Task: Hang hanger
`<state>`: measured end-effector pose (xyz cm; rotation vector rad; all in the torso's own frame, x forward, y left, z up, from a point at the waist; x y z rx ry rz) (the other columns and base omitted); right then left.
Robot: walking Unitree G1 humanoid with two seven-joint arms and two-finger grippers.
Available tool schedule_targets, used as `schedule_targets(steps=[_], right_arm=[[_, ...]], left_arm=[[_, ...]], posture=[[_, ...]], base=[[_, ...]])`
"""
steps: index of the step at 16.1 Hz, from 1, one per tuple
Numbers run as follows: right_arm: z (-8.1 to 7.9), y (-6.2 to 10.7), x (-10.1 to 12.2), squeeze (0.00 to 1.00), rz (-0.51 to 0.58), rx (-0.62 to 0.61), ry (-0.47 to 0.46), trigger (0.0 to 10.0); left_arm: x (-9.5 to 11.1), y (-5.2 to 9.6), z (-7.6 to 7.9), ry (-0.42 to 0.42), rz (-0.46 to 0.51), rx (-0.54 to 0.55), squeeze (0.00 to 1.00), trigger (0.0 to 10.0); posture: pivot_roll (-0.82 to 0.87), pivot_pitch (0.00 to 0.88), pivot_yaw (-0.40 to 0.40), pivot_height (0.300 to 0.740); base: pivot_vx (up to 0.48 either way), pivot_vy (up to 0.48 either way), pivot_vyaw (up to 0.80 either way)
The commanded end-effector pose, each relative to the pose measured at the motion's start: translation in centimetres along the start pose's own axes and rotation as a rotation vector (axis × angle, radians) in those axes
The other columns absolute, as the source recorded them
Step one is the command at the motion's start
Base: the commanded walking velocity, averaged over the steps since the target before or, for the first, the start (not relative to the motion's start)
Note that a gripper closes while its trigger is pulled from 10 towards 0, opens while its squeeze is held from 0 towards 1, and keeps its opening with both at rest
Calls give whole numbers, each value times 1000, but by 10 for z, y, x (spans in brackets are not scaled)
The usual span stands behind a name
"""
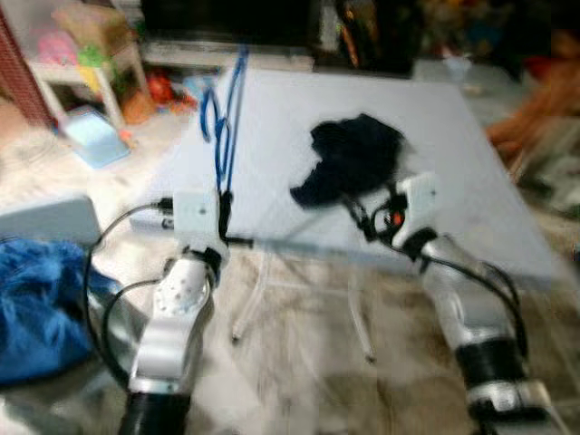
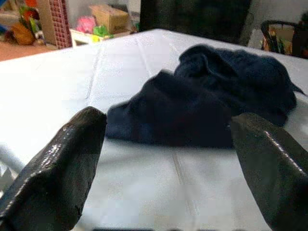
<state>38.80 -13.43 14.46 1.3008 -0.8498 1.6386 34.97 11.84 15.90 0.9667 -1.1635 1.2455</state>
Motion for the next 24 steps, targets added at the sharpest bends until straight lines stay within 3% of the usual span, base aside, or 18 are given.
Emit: schedule_targets(steps=[1,11,15,18,24], right_arm=[[1,-1,6,0,13,-2,21,10000],[-2,16,-11,0,-48,-8,26,10000],[-2,27,-21,0,-88,-26,82,10000],[-5,28,-25,0,-111,24,19,10000],[-13,37,-32,0,-109,30,123,10000]], left_arm=[[7,-1,0,-11,26,-2,0,10000],[-30,12,-1,-38,-93,-30,0,10000],[-48,17,3,-55,-151,-70,0,10000],[-58,23,3,-55,-198,-89,0,10000],[-69,24,9,-62,-279,-175,0,10000]], posture=[[-42,0,-46,740],[-85,0,3,740],[-91,0,-8,740],[-97,0,3,740],[-101,0,20,740]], base=[[-319,0,0],[-316,0,0],[-228,0,0],[0,0,0],[0,0,0]])
Point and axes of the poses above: a point about 5 cm out from each wrist's last joint towards the gripper, its own y axis pointing back from the gripper into the wrist, its own x axis along the axis of the wrist's last joint, z = x × y, the point moved 5 cm from there along -y, pointing out of the wrist towards the gripper, and after that the axes turned 11 degrees about y, right-handed, at the moved point
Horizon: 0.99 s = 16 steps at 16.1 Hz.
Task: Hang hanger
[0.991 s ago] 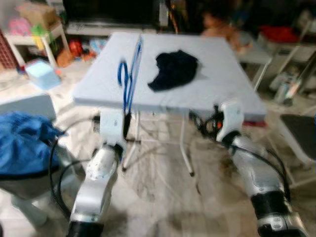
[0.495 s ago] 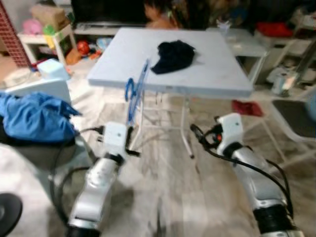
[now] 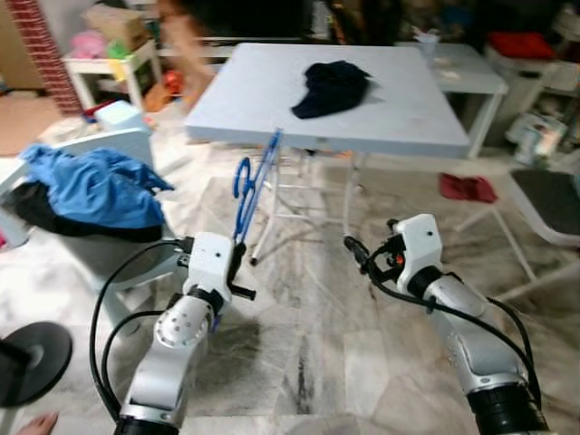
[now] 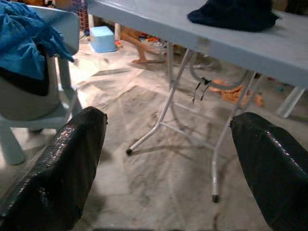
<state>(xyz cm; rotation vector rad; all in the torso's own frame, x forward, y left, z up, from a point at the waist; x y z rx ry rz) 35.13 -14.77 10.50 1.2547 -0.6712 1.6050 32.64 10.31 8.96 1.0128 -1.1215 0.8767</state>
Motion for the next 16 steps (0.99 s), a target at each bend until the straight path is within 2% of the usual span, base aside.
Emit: schedule_targets(steps=[1,2,3,5,6,7,8,9,10,12,14,16], right_arm=[[-2,0,7,0,33,14,10,10000],[-1,0,7,0,30,11,13,10000],[1,1,7,0,36,36,81,10000],[-4,11,0,0,8,221,186,10000],[-8,19,-2,0,4,333,278,10000],[-8,23,-4,0,-3,380,322,10000],[-5,33,-8,0,-28,502,425,10000],[-3,36,-9,0,-40,541,461,10000],[1,44,-14,0,-81,650,539,10000],[3,50,-17,0,-117,747,577,10000],[0,57,-20,0,-158,903,610,10000],[-2,60,-21,0,-172,981,626,10000]], left_arm=[[-11,-1,10,-5,-83,-92,0,10000],[-14,0,12,-8,-99,-115,0,10000],[-20,4,17,-23,-146,-199,0,10000],[-30,19,25,-155,-237,-395,0,10000],[-35,25,24,-193,-291,-467,0,10000],[-39,29,24,-213,-326,-502,0,10000],[-48,38,21,-274,-393,-576,0,10000],[-50,40,20,-298,-405,-601,0,10000],[-52,47,22,-359,-418,-695,0,10000],[-49,47,26,-376,-399,-744,0,10000],[-43,47,36,-371,-370,-818,0,10000],[-42,48,41,-387,-352,-866,0,10000]], posture=[[-100,0,20,740],[-100,0,21,740],[-101,0,22,740],[-99,0,23,740],[-102,0,25,740],[-103,0,27,740],[-109,0,27,740],[-111,0,28,740],[-113,0,26,740],[-113,0,25,740],[-113,0,26,740],[-116,0,32,740]], base=[[0,0,0],[0,0,0],[0,0,0],[0,0,0],[0,0,0],[0,0,0],[0,0,0],[0,0,0],[0,0,0],[0,0,0],[0,0,0],[0,0,0]])
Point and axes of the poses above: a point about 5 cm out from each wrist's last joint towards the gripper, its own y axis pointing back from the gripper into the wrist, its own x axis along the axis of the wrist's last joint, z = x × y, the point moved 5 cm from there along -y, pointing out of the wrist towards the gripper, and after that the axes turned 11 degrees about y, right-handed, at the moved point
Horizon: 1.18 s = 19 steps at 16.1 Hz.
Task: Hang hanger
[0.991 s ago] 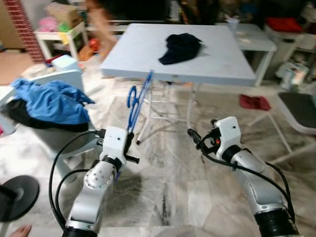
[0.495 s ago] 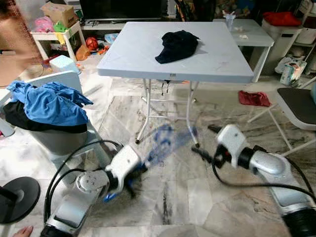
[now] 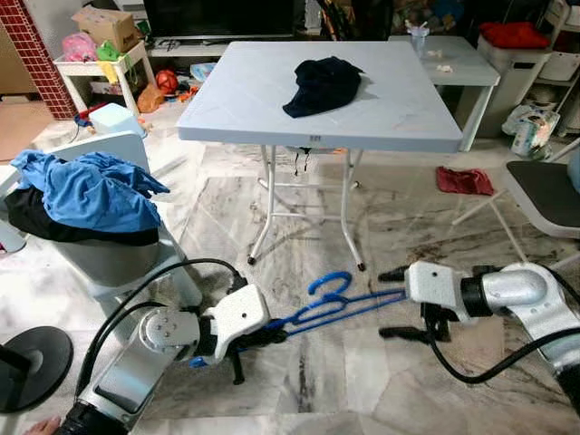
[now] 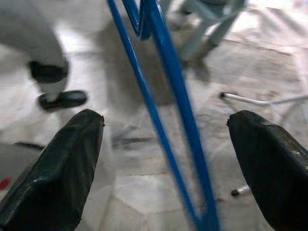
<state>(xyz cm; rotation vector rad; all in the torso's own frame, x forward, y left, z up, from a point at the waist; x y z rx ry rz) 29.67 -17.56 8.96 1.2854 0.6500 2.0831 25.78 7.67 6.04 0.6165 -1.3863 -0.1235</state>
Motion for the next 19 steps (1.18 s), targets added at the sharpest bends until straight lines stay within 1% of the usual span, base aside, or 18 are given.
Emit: schedule_targets(steps=[1,2,3,6,8,11,13,15,17,19], right_arm=[[-1,2,2,0,-4,54,32,10000],[0,2,3,0,-5,81,41,2980],[0,1,3,0,-12,113,53,0],[4,4,-2,0,-73,162,112,0],[5,6,-6,0,-101,174,126,0],[7,14,-17,0,-194,212,184,0],[9,16,-18,0,-207,215,189,0],[10,19,-23,0,-240,218,196,0],[11,20,-25,0,-243,217,193,0],[4,20,-28,0,-256,254,184,0]], left_arm=[[4,0,0,-29,10,-21,0,10000],[6,-2,2,-33,17,-41,0,10000],[7,-3,4,-29,21,-59,0,10000],[9,-5,3,-58,19,-77,0,10000],[9,-6,3,-60,19,-80,0,10000],[8,-6,2,-74,8,-93,0,10000],[7,-7,1,-83,2,-91,0,10000],[5,-8,1,-85,-4,-91,0,10000],[4,-8,2,-87,-5,-94,0,10000],[3,-10,4,-92,-4,-100,0,10000]], posture=[[-116,0,32,740],[-119,0,37,740],[-120,0,40,740],[-125,0,51,740],[-125,0,53,740],[-127,0,60,740],[-128,0,60,740],[-129,0,60,740],[-130,0,60,740],[-130,0,61,740]], base=[[0,0,0],[0,0,0],[0,0,0],[0,0,0],[0,0,0],[0,0,0],[0,0,0],[0,0,0],[0,0,0],[0,0,0]])
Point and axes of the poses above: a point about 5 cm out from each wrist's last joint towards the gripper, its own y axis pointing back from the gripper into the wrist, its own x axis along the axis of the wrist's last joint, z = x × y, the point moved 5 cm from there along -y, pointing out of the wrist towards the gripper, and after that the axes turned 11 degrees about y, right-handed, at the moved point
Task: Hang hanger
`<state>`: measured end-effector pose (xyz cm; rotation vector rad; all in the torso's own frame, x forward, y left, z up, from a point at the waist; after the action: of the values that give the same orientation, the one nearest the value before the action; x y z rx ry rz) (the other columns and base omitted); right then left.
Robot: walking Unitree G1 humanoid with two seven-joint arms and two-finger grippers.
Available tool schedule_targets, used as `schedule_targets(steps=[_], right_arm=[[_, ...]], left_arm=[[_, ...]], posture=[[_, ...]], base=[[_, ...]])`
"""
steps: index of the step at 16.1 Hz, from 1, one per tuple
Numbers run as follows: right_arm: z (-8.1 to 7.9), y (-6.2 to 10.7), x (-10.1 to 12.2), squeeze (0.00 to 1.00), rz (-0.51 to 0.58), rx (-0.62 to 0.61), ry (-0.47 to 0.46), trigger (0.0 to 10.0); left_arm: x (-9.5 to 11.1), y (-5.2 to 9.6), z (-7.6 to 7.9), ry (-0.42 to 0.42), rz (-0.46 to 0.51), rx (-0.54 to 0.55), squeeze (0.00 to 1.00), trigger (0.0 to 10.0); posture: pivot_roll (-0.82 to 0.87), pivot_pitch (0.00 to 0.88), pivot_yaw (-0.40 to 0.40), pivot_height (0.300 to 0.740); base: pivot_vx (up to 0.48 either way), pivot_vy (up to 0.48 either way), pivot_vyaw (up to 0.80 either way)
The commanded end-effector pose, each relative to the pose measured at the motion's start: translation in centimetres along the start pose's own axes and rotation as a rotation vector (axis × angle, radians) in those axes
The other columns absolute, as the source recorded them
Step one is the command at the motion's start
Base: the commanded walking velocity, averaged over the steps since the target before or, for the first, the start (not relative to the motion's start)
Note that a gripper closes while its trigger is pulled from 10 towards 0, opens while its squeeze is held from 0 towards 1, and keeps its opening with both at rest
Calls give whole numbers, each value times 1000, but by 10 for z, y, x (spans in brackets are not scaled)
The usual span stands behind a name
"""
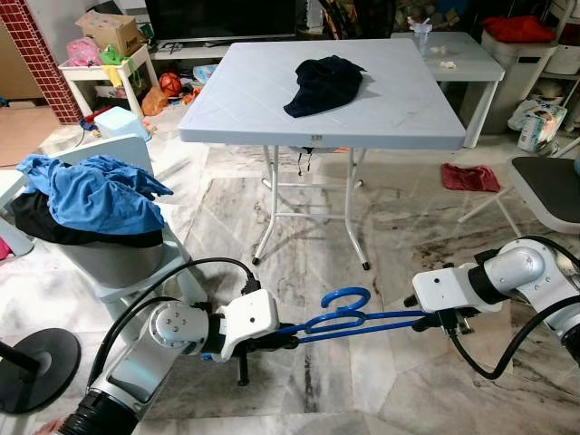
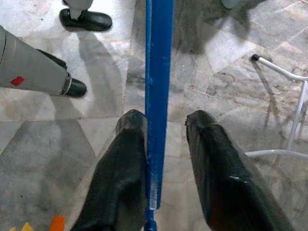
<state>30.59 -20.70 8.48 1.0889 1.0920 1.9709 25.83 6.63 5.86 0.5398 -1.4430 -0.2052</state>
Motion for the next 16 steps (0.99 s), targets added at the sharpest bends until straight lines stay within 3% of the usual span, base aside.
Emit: schedule_targets(steps=[1,11,12,16], right_arm=[[0,4,-1,0,-11,25,14,0],[-15,-1,-6,0,-19,93,-31,0],[-15,-2,-9,0,-36,90,-35,0],[-13,-8,-24,0,-113,38,-61,0]], left_arm=[[0,-1,1,-20,-8,-12,0,10000],[-6,-6,5,-25,-22,-9,0,10000],[-7,-6,2,-18,-19,10,1000,10000],[12,-3,-10,-85,61,117,1000,10000]], posture=[[-130,0,61,740],[-130,0,58,740],[-129,0,55,740],[-117,0,44,740]], base=[[0,0,0],[0,0,0],[0,0,0],[0,0,0]])
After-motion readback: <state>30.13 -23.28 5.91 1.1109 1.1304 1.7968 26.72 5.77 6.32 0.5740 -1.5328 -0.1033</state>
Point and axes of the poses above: a point about 5 cm out from each wrist's last joint towards the gripper, its own y axis pointing back from the gripper into the wrist, its own x axis along the axis of the wrist's last joint, z = x × y, the point moved 5 cm from there along -y, pointing out of the wrist towards the gripper, and after that the axes turned 11 degrees about y, right-handed, at the moved point
